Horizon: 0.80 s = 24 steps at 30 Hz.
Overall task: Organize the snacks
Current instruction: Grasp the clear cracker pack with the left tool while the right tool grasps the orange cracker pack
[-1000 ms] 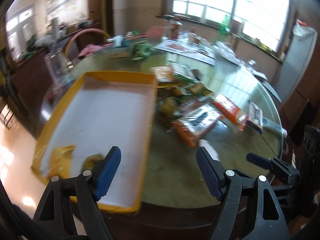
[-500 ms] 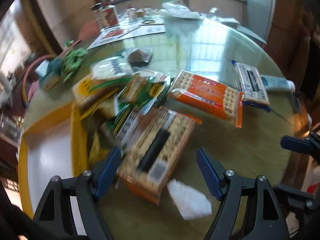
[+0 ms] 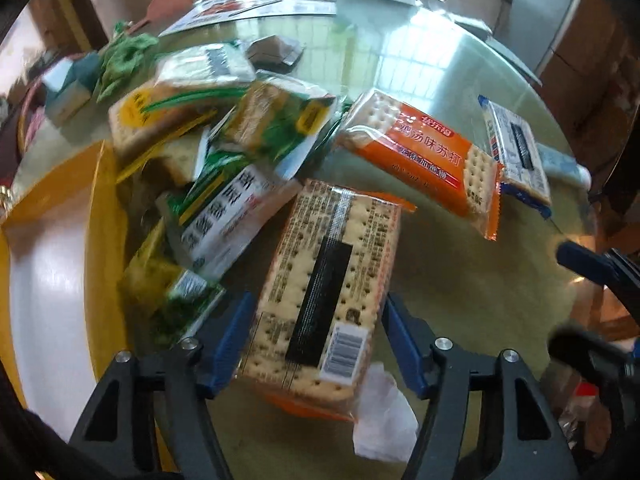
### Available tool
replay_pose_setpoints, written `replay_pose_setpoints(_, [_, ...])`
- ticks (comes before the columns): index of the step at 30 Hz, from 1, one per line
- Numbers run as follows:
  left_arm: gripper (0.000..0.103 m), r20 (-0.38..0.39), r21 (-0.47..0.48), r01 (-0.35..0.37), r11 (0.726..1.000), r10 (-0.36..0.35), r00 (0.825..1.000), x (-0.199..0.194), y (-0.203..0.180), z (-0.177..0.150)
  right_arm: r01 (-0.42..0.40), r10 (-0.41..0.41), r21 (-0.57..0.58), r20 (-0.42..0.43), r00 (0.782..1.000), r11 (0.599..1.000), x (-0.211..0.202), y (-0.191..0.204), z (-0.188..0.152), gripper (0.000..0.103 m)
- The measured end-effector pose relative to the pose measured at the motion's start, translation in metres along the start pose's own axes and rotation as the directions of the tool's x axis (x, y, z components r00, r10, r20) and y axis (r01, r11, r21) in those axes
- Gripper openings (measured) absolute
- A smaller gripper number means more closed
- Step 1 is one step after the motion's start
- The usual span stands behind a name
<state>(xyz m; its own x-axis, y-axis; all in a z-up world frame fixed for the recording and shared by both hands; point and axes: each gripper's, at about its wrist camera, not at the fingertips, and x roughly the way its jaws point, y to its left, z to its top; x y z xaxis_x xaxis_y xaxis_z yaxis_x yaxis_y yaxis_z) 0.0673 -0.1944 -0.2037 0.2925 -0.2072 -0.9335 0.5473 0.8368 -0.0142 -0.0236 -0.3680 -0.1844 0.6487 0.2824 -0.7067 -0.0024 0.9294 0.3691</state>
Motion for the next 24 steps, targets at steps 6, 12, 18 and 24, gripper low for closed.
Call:
replay_pose_setpoints(6, [0.059,0.04,-0.067,0.024,0.997,-0.021,0.999,-0.008,0.007,-0.02,0.004,-0.005,-0.031,-0.006,1.0,0.999,0.019,0.001,0.038,0.081])
replay_pose_setpoints(12, [0.055,0.139,-0.132,0.155,0.979,-0.137,0.981,-0.034,0.021,-0.033,0.081,-0.083,-0.065,-0.037,0.996,0.995,0.056,-0.003,0.077,0.081])
replay_pose_setpoints(18, [0.054,0.181,-0.159,0.229,0.96,-0.2,0.963,-0.054,0.029,-0.035,0.114,-0.126,-0.112,-0.103,0.987,0.987,0.09,-0.006,0.09,0.08])
replay_pose_setpoints(24, [0.052,0.16,-0.175,0.28,0.944,-0.254,0.954,-0.061,0.033,-0.049,0.169,-0.187,-0.157,-0.107,0.976,0.973,0.095,0.004,0.077,0.071])
